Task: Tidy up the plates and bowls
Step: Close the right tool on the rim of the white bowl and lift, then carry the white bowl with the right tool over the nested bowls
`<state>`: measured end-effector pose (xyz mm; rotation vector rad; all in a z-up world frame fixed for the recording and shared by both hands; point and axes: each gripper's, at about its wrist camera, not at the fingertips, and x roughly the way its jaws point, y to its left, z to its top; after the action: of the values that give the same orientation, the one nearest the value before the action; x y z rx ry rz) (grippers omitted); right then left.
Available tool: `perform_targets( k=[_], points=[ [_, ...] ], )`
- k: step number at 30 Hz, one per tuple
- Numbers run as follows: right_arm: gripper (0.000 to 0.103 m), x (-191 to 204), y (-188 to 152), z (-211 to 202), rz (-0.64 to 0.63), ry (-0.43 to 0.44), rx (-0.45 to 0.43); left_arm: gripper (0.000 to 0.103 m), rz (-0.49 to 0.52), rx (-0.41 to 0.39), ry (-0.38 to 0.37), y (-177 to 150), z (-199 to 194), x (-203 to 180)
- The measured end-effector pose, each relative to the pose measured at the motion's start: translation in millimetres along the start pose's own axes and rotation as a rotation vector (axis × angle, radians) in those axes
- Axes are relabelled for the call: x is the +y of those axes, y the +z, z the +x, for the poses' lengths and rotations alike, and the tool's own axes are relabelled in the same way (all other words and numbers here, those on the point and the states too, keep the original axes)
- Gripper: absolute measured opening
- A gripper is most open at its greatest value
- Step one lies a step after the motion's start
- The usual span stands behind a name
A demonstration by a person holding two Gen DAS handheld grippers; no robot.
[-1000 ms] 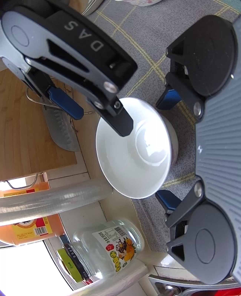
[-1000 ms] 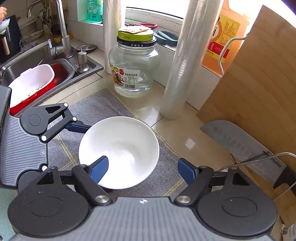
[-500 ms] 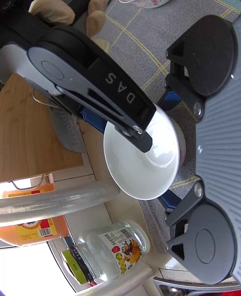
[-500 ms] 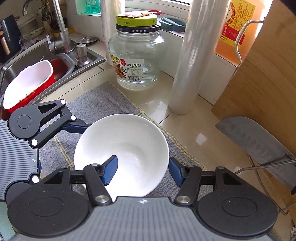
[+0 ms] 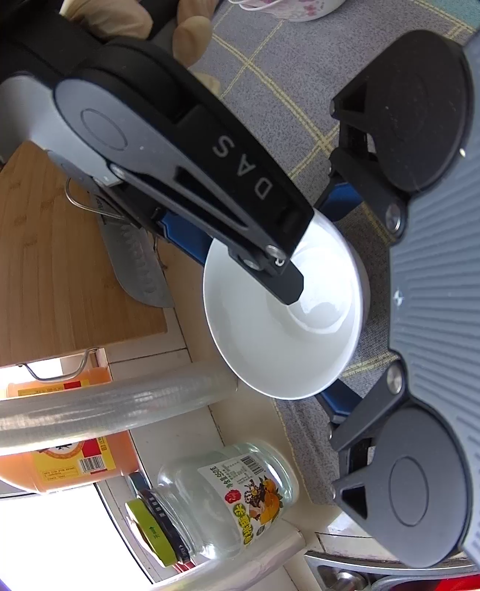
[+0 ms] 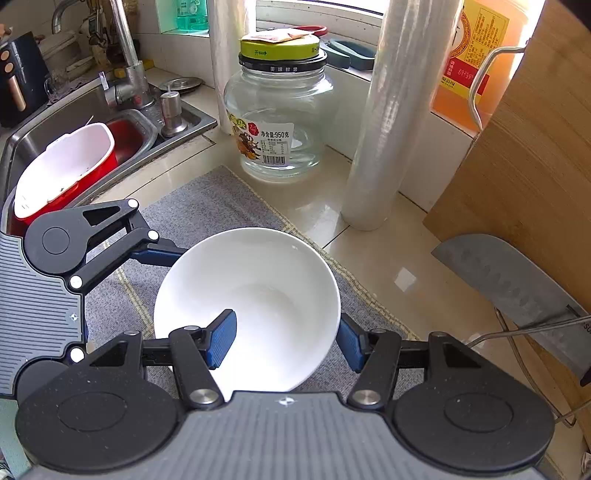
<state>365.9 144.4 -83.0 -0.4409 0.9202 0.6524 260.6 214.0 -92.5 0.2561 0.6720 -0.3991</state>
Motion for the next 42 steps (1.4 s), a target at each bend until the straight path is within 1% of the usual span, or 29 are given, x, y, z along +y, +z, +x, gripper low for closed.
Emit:
perform_targets(
  k=[8, 17, 32, 42],
  points=[
    [0.064, 1.1, -6.8, -16.2, 0.002, 0.001, -0.013, 0.09, 0.013, 0.006, -0.014, 6.7, -13.7, -9.2],
    [0.064, 7.9, -22.6, -43.0, -0.006, -0.004, -0.026, 0.09, 0.028, 0.012, -0.038, 12.0, -35.0, -27.1],
    [0.065, 16.0, -68.0, -98.2, 0.022, -0.023, -0.063, 0.09, 0.077, -0.002, -0.09, 15.1, -70.3, -71.7],
    [0.065, 16.8, -96.9, -125.6, 0.05, -0.036, -0.09, 0.09, 0.123, -0.006, -0.116, 17.7, -86.9, -97.4]
  ],
)
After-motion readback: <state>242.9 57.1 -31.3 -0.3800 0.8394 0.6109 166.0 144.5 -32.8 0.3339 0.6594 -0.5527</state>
